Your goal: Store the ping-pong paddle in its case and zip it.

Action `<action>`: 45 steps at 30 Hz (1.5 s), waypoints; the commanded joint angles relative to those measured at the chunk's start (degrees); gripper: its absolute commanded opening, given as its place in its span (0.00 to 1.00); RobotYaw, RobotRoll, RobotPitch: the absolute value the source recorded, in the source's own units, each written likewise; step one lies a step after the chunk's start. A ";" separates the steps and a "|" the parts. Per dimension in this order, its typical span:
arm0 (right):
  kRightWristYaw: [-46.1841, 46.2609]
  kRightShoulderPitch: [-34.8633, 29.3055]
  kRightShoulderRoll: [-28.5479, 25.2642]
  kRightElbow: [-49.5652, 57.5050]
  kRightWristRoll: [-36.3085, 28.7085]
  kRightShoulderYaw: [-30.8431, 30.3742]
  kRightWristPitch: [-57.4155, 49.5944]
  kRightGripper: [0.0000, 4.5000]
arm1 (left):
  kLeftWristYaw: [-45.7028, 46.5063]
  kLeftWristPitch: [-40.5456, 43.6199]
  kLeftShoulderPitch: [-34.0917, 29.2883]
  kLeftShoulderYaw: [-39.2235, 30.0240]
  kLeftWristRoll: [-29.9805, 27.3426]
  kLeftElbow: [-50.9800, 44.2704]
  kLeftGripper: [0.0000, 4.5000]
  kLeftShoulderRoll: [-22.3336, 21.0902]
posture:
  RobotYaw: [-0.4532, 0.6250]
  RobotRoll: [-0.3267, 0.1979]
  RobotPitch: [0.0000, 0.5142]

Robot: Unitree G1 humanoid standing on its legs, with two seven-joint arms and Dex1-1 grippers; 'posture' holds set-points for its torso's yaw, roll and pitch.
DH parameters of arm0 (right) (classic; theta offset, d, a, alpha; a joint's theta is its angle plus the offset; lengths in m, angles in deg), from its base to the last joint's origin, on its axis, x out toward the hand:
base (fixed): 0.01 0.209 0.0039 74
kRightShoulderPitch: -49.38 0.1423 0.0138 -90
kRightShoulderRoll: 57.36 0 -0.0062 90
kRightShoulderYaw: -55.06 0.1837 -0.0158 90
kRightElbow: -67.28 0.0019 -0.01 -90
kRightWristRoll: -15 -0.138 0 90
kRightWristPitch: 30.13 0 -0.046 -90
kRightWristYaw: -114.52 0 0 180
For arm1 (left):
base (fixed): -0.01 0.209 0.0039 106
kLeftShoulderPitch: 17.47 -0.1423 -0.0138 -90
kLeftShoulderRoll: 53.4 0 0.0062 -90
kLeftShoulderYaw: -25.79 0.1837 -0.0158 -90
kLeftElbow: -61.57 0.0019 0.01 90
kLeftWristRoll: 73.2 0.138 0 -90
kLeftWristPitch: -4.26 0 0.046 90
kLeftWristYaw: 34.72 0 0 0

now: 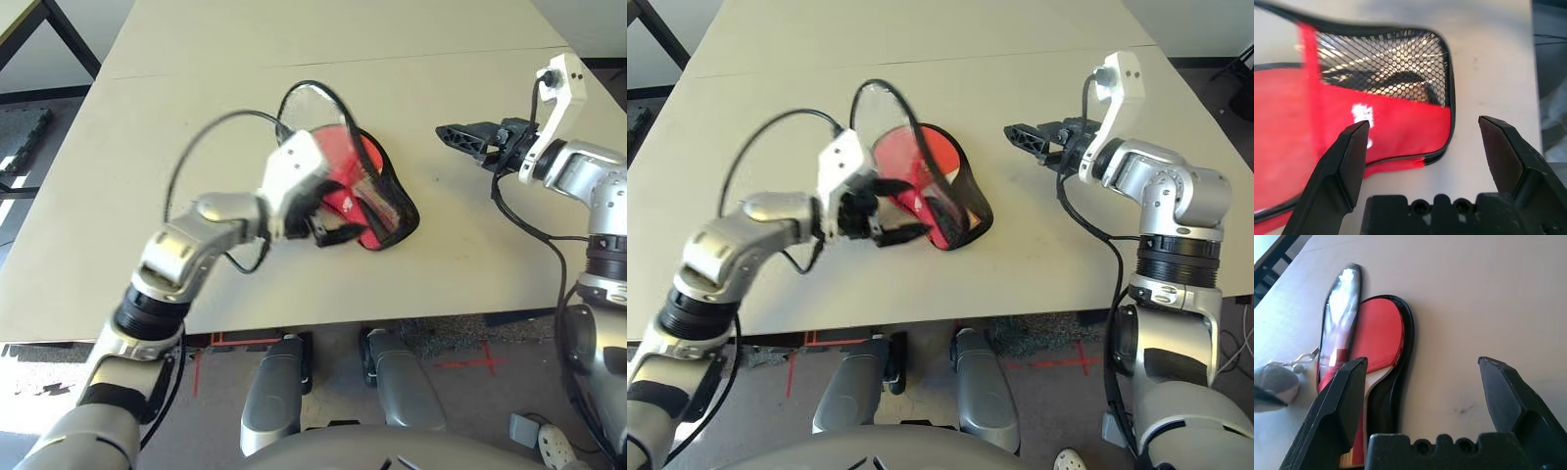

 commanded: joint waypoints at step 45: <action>1.60 -0.13 12.08 -8.98 -0.45 -10.77 -11.17 0.48 | -4.70 5.43 1.46 -6.51 -1.82 -5.72 1.00 -12.98 | 0.50 0.62 0.41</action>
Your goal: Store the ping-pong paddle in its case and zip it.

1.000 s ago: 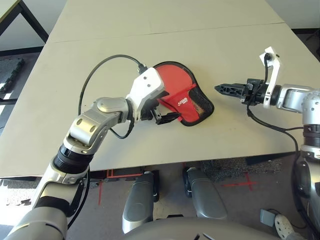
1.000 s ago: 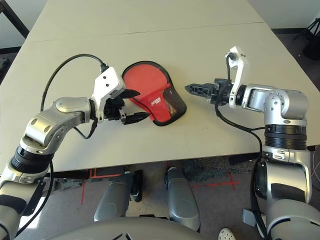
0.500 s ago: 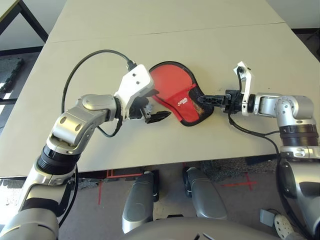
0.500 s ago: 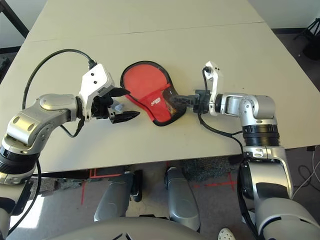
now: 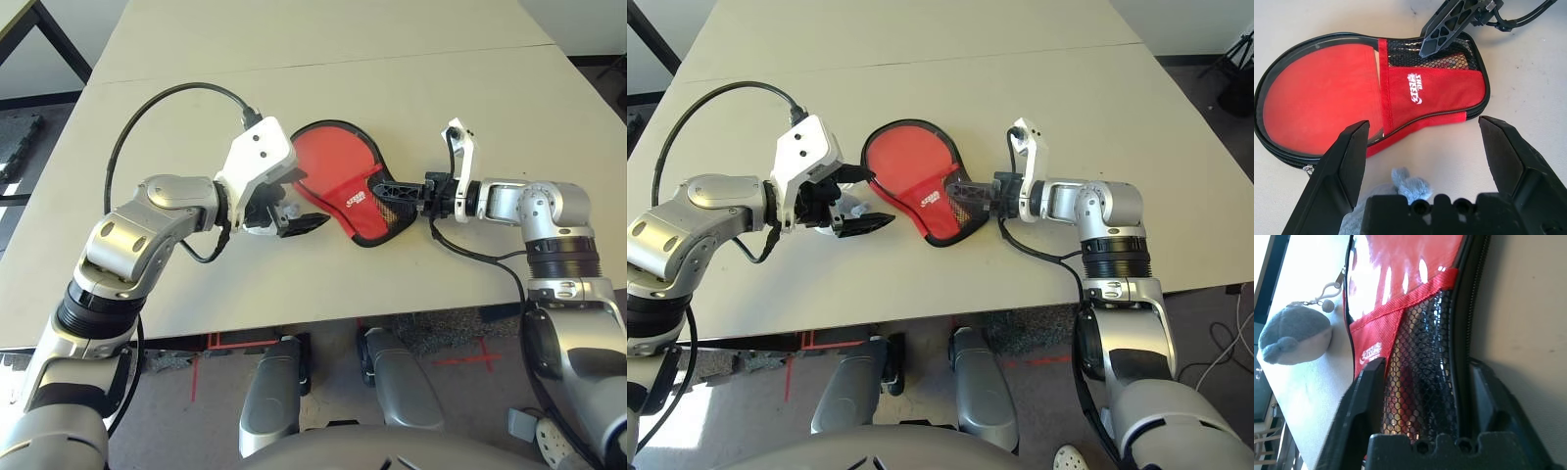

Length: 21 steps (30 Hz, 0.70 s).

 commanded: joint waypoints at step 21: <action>1.81 -10.93 -8.25 20.42 -8.08 7.41 -19.91 0.01 | -0.16 -1.10 -1.07 1.25 0.64 -0.19 1.00 0.20 | 0.47 0.62 0.44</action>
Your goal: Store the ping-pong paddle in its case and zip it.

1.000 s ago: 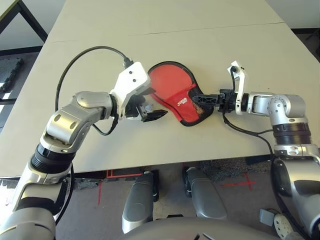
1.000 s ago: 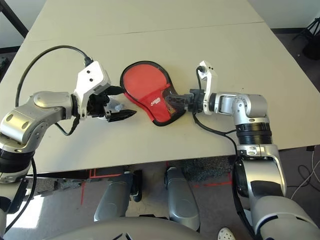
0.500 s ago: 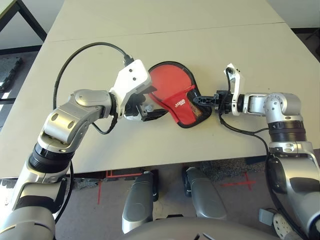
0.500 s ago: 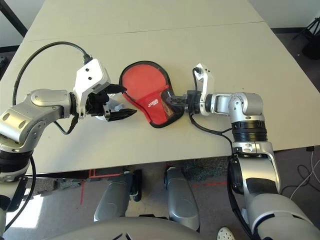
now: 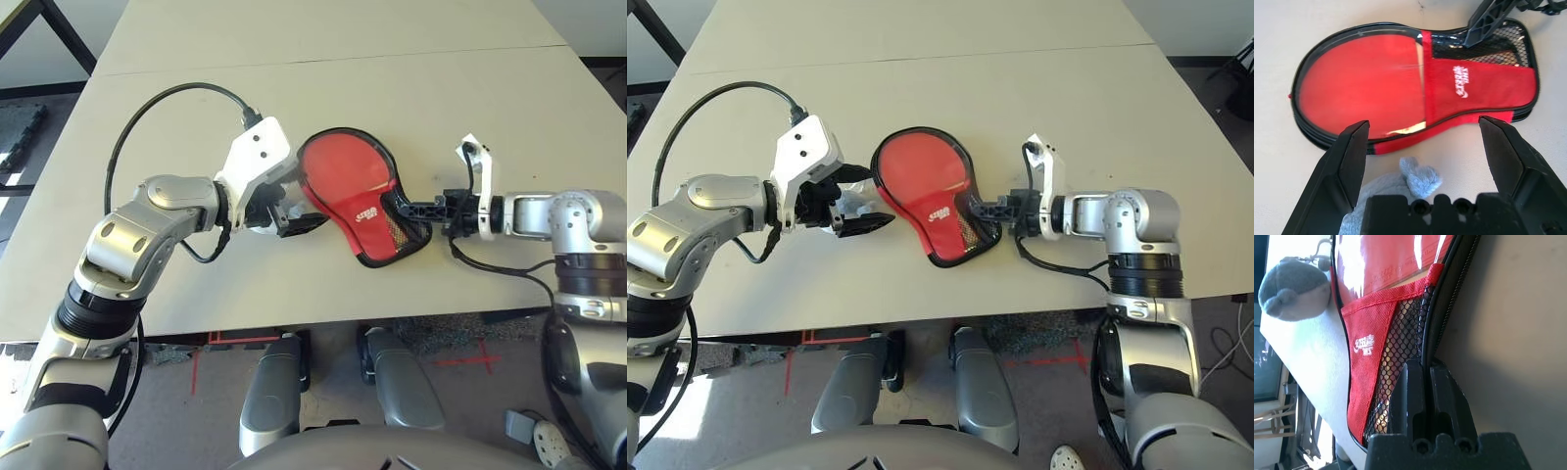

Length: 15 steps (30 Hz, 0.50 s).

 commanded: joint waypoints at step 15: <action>7.21 -11.61 -1.15 13.78 -9.77 6.72 -6.67 0.01 | -0.32 -2.59 -1.14 1.79 1.18 1.15 1.00 0.67 | 0.46 0.62 0.44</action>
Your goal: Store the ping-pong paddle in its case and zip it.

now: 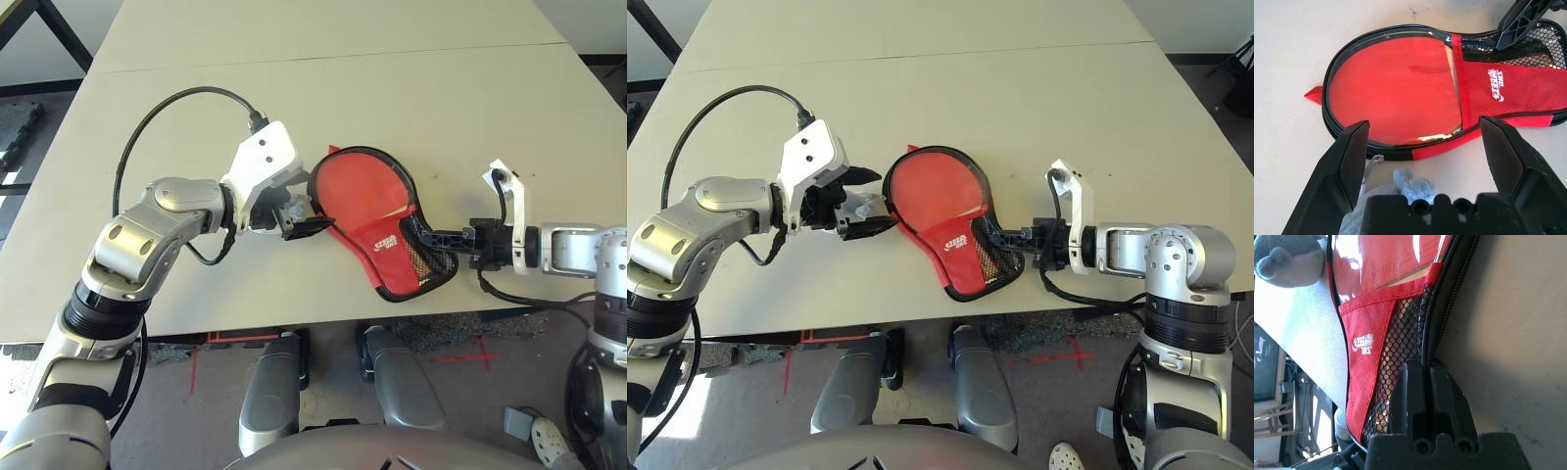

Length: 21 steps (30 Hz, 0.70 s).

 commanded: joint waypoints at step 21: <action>8.79 -6.29 -4.24 5.30 -14.95 -0.31 -1.41 0.01 | 0.06 -2.26 -2.33 1.00 2.04 1.69 1.00 1.47 | 0.46 0.62 0.44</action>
